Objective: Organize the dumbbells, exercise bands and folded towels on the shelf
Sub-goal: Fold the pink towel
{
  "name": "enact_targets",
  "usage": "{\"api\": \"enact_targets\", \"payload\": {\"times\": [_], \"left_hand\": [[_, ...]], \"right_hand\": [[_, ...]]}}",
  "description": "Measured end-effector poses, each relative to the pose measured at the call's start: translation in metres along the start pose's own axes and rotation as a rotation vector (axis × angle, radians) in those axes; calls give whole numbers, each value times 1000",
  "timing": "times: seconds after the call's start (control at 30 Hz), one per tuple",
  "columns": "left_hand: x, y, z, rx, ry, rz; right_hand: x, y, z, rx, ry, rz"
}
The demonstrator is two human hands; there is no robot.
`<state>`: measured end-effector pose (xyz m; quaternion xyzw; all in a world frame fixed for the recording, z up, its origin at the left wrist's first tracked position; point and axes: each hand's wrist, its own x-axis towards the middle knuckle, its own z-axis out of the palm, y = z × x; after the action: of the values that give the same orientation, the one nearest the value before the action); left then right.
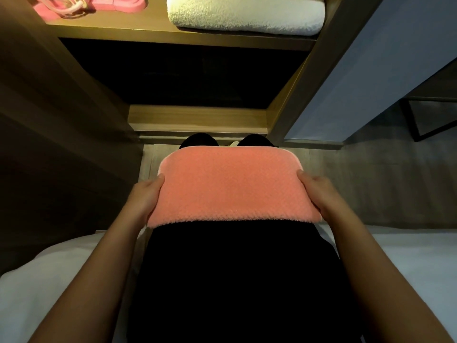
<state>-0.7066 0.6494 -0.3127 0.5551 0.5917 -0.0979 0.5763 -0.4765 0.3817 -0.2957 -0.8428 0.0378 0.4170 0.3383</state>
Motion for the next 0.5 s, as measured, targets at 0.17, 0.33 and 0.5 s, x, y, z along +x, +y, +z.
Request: {"api": "enact_targets", "payload": {"times": [0.17,0.33,0.5], "left_hand": [[-12,12,-10,32,100,138],[-44,55,-12,29,177,377],[-77,102,3,31,166,561]], "right_hand": [[-15,-17,-10,61,68,-115],[-31,-54,-18,28,148,-322],[-54,-98,-7,-4,143,-549]]}}
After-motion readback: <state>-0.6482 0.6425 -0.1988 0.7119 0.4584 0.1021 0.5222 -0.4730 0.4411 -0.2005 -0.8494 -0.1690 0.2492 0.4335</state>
